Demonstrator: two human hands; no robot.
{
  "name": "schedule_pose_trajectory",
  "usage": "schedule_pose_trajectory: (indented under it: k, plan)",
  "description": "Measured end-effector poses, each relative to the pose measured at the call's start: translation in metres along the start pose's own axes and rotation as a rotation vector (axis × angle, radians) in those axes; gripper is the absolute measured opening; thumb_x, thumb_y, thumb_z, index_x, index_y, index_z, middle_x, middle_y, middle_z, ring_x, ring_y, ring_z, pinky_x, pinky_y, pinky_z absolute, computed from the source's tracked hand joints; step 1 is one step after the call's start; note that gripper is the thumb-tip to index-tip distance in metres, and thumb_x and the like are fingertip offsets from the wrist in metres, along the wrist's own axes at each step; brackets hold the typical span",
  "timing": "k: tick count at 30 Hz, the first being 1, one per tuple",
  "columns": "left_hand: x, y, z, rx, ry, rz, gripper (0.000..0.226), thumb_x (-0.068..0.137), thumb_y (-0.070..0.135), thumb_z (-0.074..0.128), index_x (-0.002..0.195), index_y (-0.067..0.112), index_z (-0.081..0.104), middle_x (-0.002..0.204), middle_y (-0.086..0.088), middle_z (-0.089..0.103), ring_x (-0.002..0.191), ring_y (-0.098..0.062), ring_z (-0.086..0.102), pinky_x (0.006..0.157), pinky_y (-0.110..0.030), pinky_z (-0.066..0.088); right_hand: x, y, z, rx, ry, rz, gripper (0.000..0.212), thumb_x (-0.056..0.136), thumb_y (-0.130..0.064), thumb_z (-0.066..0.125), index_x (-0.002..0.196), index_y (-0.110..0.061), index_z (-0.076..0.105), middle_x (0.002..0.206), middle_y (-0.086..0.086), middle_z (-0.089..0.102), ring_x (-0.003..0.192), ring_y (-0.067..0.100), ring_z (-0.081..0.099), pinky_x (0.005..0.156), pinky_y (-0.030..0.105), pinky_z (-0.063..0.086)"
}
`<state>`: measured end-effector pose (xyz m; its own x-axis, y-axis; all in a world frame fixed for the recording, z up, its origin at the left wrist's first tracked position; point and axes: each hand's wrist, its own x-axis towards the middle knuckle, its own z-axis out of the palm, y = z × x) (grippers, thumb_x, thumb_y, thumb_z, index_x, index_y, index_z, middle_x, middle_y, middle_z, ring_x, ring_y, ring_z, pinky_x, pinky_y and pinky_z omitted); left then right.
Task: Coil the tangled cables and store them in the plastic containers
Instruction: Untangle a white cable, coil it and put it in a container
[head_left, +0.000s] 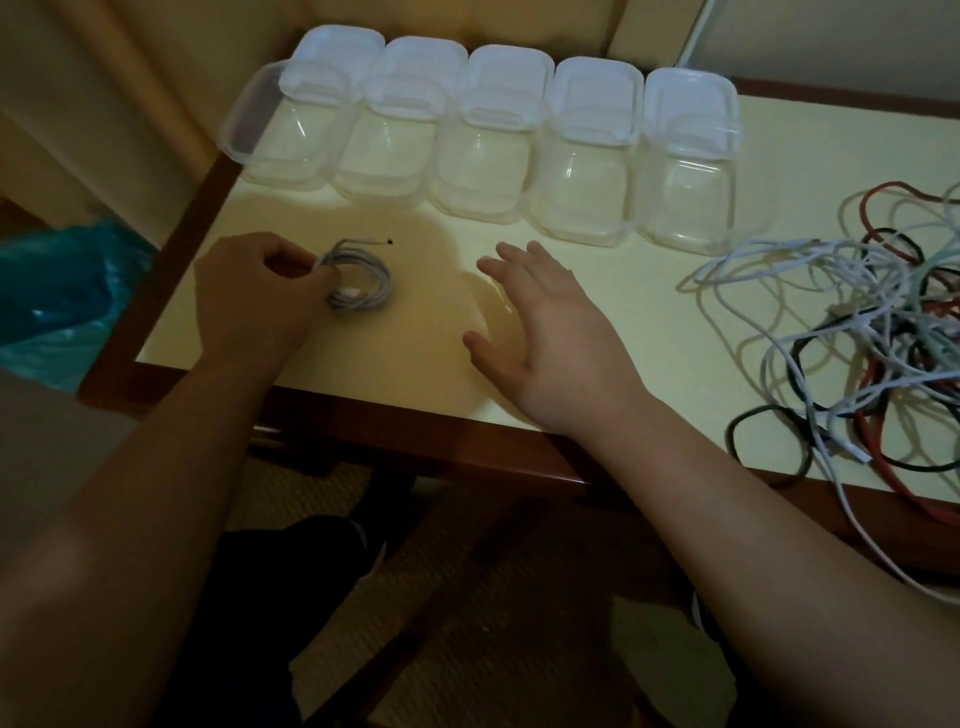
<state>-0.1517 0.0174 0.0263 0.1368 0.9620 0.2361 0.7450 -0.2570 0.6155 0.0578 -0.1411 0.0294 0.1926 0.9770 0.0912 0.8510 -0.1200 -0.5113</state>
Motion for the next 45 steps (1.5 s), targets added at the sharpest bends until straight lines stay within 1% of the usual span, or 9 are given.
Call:
schedule_pose_trajectory:
  k: [5, 8, 12, 17, 21, 28, 34, 40, 45]
  plan:
    - [0.005, -0.010, -0.002, 0.022, -0.029, -0.065, 0.028, 0.083, 0.037, 0.079, 0.097, 0.013, 0.076, 0.084, -0.003, 0.070, 0.079, -0.020, 0.066, 0.071, -0.033, 0.050, 0.008, -0.002, 0.010, -0.081, -0.051, 0.032, 0.073, 0.101, -0.053, 0.055, 0.162, -0.019, 0.034, 0.172, 0.004, 0.024, 0.161, 0.027, 0.010, 0.130, 0.051, 0.011]
    - [0.006, -0.011, -0.002, 0.021, -0.059, -0.094, 0.030, 0.083, 0.040, 0.079, 0.098, 0.015, 0.075, 0.088, -0.004, 0.071, 0.083, -0.021, 0.066, 0.072, -0.034, 0.051, 0.010, -0.001, 0.017, -0.142, -0.101, 0.047, 0.072, 0.103, -0.057, 0.048, 0.161, -0.018, 0.033, 0.172, 0.006, 0.022, 0.161, 0.030, 0.011, 0.129, 0.054, 0.011]
    - [0.002, -0.004, -0.004, 0.037, -0.015, -0.096, 0.044, 0.084, 0.048, 0.073, 0.115, 0.017, 0.066, 0.103, -0.002, 0.067, 0.094, -0.018, 0.062, 0.076, -0.035, 0.047, 0.009, 0.000, 0.017, -0.141, -0.131, 0.058, 0.071, 0.104, -0.057, 0.044, 0.162, -0.018, 0.032, 0.173, 0.006, 0.022, 0.161, 0.029, 0.010, 0.129, 0.051, 0.007]
    - [-0.010, 0.023, 0.006, 0.082, 0.053, 0.286, 0.052, 0.082, 0.034, 0.069, 0.126, 0.010, 0.057, 0.122, -0.014, 0.057, 0.102, -0.032, 0.059, 0.081, -0.046, 0.051, 0.004, 0.005, 0.003, -0.084, -0.115, 0.049, 0.069, 0.104, -0.054, 0.049, 0.162, -0.021, 0.032, 0.172, 0.004, 0.025, 0.161, 0.025, 0.012, 0.129, 0.047, 0.007]
    - [-0.030, 0.062, 0.026, 0.093, -0.017, 0.516, 0.052, 0.086, 0.035, 0.066, 0.130, 0.009, 0.057, 0.124, -0.014, 0.058, 0.105, -0.030, 0.058, 0.084, -0.046, 0.051, -0.002, 0.013, -0.016, -0.031, -0.034, 0.051, 0.067, 0.103, -0.051, 0.055, 0.160, -0.020, 0.039, 0.168, 0.004, 0.033, 0.158, 0.024, 0.022, 0.130, 0.045, 0.017]
    - [-0.058, 0.112, 0.073, -0.048, -0.263, 0.579, 0.058, 0.085, 0.040, 0.063, 0.137, 0.015, 0.054, 0.134, -0.005, 0.055, 0.116, -0.027, 0.057, 0.093, -0.047, 0.050, -0.016, 0.043, -0.056, -0.020, 0.214, 0.058, 0.054, 0.097, -0.037, 0.063, 0.147, -0.017, 0.054, 0.143, 0.001, 0.059, 0.135, 0.021, 0.051, 0.112, 0.032, 0.041]
    - [-0.078, 0.142, 0.108, -0.051, -0.364, 0.637, 0.068, 0.087, 0.048, 0.050, 0.143, 0.010, 0.054, 0.149, -0.011, 0.052, 0.133, -0.031, 0.053, 0.106, -0.050, 0.047, -0.040, 0.069, -0.082, -0.037, 0.344, 0.034, 0.048, 0.094, -0.028, 0.065, 0.141, -0.015, 0.060, 0.133, 0.002, 0.065, 0.127, 0.022, 0.056, 0.104, 0.027, 0.042]
    - [-0.091, 0.152, 0.132, 0.093, -0.422, 0.646, 0.076, 0.089, 0.059, 0.039, 0.150, 0.014, 0.048, 0.160, -0.011, 0.040, 0.147, -0.034, 0.038, 0.113, -0.061, 0.036, -0.066, 0.092, -0.103, -0.028, 0.432, 0.005, 0.042, 0.095, -0.025, 0.064, 0.135, -0.013, 0.063, 0.127, 0.002, 0.067, 0.121, 0.021, 0.058, 0.103, 0.028, 0.044]
    - [-0.097, 0.158, 0.139, 0.248, -0.484, 0.572, 0.086, 0.088, 0.072, 0.020, 0.159, 0.025, 0.030, 0.170, -0.003, 0.021, 0.157, -0.027, 0.015, 0.125, -0.055, 0.011, -0.081, 0.107, -0.114, 0.037, 0.436, 0.018, 0.040, 0.096, -0.023, 0.066, 0.135, -0.013, 0.064, 0.121, 0.000, 0.068, 0.115, 0.017, 0.061, 0.099, 0.024, 0.046]
